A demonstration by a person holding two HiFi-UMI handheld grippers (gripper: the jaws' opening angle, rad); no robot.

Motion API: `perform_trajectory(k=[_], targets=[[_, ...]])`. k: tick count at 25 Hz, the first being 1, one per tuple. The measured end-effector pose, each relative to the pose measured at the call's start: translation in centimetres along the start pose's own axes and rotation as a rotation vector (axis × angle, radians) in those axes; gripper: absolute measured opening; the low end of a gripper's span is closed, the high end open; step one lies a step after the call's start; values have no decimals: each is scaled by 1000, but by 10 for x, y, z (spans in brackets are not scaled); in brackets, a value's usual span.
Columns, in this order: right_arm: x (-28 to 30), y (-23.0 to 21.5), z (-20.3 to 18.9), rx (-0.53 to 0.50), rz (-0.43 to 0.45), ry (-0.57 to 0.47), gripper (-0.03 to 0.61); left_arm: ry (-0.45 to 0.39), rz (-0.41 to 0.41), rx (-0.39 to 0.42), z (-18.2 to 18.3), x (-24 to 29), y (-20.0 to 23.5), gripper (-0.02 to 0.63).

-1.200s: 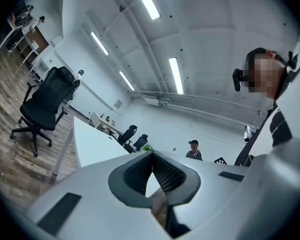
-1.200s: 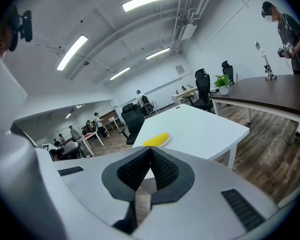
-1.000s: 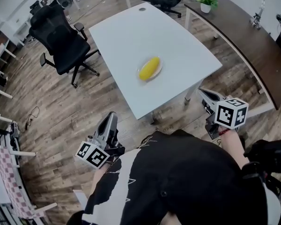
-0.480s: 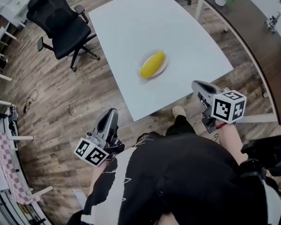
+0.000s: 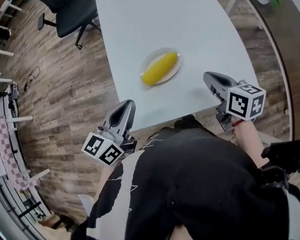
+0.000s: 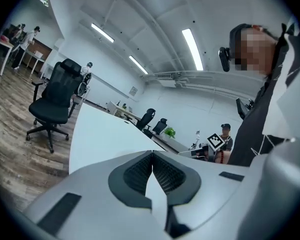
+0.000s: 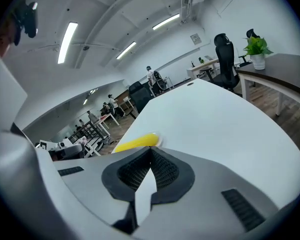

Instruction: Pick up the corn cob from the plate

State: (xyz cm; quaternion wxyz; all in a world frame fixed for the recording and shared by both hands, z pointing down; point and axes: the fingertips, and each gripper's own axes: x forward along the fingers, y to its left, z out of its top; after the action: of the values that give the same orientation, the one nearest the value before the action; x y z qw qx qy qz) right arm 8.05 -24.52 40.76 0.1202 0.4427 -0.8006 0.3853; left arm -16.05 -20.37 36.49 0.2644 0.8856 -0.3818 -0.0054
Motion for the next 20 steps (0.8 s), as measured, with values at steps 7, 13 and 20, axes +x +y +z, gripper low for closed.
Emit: perform_trajectory(k=[7,13,20], targets=[[49,-38,51,-93,138,22,15,124,159,137,-11,59,8,14],[84,-60,78,-102,266,72,15,256,236,194,-25,97,11,113],[111,-68,86,-93,354,95,15,463,273,381,-37,127,28,234]])
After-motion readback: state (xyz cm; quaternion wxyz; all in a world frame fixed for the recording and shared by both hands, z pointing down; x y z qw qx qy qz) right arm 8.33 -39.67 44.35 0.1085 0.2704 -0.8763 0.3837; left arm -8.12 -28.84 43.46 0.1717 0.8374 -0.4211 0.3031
